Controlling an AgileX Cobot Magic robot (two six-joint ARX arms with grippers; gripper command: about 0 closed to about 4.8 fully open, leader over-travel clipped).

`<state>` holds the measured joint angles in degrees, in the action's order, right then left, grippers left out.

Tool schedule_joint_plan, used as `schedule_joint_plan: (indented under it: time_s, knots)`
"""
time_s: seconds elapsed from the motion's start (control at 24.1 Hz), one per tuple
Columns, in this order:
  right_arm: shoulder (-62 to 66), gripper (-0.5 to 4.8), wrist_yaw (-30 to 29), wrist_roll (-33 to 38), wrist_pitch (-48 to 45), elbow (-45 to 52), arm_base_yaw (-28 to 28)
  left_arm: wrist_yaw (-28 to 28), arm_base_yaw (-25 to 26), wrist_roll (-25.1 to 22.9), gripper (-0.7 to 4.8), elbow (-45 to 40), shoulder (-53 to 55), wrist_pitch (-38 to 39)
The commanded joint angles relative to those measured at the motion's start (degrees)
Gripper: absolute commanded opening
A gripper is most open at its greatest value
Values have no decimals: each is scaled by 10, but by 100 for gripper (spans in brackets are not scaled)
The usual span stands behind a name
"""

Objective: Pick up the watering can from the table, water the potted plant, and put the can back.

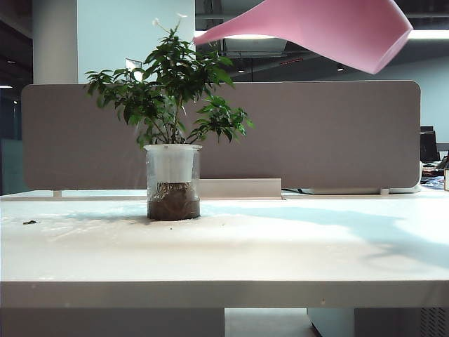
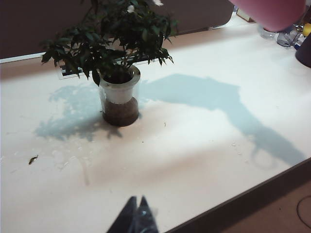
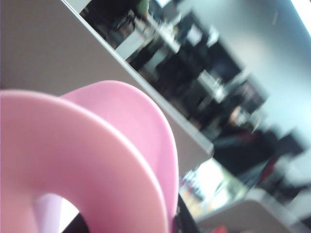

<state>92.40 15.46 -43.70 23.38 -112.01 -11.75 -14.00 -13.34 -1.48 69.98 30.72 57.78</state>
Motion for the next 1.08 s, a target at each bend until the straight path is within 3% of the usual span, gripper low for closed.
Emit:
schedule_joint_plan:
  time_s: [0.04, 0.17, 0.33, 0.46, 0.66, 0.91, 1.08]
  knots:
    - [-13, -6, -13, 126, -5, 7, 30, -2, 0, 0, -5, 2, 0, -4]
    - [-39, -6, -54, 157, -40, 66, 52, -2, 0, 0, -5, 2, 0, -4]
    - [-101, -6, -116, 234, -200, 231, 85, -2, 0, 0, -5, 2, 0, -4]
    - [-148, -6, -177, 328, -421, 426, 106, -2, 0, 0, -5, 2, 0, -4]
    - [-140, -6, -187, 380, -744, 676, 107, -2, 0, 0, -5, 2, 0, -4]
    - [-61, -6, -202, 393, -911, 794, 107, -2, 0, 0, -5, 2, -1, -4]
    - [1, -6, -201, 392, -974, 805, 115, -2, 0, 0, -5, 2, -1, -4]
